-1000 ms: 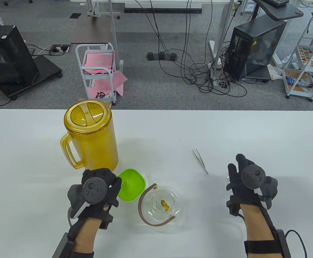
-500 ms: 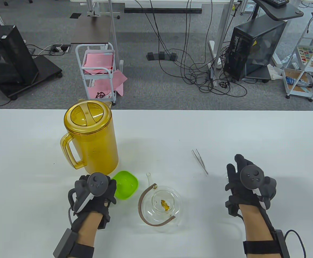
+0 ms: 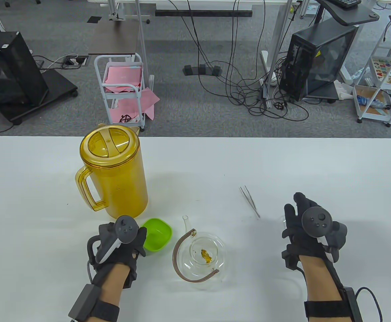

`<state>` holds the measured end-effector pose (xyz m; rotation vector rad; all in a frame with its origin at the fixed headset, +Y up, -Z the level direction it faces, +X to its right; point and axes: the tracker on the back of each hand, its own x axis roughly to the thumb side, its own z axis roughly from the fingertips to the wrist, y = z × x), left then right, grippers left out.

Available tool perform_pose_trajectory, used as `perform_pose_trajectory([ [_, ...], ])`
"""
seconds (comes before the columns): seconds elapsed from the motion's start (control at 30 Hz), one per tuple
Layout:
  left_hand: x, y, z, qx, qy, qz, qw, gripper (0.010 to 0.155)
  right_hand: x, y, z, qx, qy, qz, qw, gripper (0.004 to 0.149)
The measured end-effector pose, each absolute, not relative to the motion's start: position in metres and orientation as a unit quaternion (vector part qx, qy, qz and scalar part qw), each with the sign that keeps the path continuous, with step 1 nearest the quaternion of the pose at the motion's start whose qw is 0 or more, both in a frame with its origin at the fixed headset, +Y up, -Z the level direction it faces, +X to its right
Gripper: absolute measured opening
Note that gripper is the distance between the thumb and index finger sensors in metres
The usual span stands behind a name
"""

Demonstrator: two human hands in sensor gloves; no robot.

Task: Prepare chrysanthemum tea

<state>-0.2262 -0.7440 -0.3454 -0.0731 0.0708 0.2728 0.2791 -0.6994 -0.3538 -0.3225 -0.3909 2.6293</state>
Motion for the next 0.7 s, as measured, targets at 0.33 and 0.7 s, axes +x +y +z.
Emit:
perform_pose_trajectory([
  [0.33, -0.229, -0.708, -0.327, 0.08, -0.027, 0.218, 0.972, 0.061, 0.278, -0.698, -0.353, -0.104, -0.155, 0.954, 0.236, 0.058],
  [0.7, -0.224, -0.682, -0.31, 0.18, -0.081, 0.238, 0.951, 0.06, 0.274, -0.692, -0.348, -0.086, -0.17, 0.951, 0.242, 0.058],
])
